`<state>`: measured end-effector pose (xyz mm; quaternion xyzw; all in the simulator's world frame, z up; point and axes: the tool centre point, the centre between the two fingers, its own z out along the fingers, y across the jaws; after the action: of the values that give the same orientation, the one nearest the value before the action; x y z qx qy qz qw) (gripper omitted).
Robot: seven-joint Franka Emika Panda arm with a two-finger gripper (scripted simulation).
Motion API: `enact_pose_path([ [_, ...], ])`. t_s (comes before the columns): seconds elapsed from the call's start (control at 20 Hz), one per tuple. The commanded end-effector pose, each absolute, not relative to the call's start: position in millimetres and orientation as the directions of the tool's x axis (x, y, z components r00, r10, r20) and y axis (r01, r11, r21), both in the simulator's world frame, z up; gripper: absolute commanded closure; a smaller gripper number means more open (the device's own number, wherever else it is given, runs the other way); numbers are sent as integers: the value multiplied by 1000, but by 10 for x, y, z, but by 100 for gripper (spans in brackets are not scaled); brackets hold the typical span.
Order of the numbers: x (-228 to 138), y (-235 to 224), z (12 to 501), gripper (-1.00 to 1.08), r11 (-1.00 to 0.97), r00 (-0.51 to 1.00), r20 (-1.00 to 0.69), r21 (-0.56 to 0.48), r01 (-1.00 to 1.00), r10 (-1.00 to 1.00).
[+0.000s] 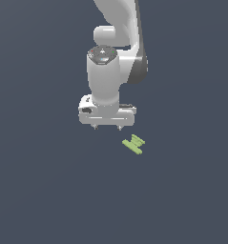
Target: Pick up the object and move it to a goal position.
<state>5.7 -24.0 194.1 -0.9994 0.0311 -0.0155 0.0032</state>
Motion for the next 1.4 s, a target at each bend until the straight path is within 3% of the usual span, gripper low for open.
enact_pose_path([
  [0.0, 57, -240, 1941, -20, -998, 998, 31, -7, -62, -62],
  [0.75, 29, -334, 1843, -20, -999, 999, 8, -1, -36, -36],
  [1.35, 41, -200, 1531, -20, -990, 992, -44, -84, 115, 119],
])
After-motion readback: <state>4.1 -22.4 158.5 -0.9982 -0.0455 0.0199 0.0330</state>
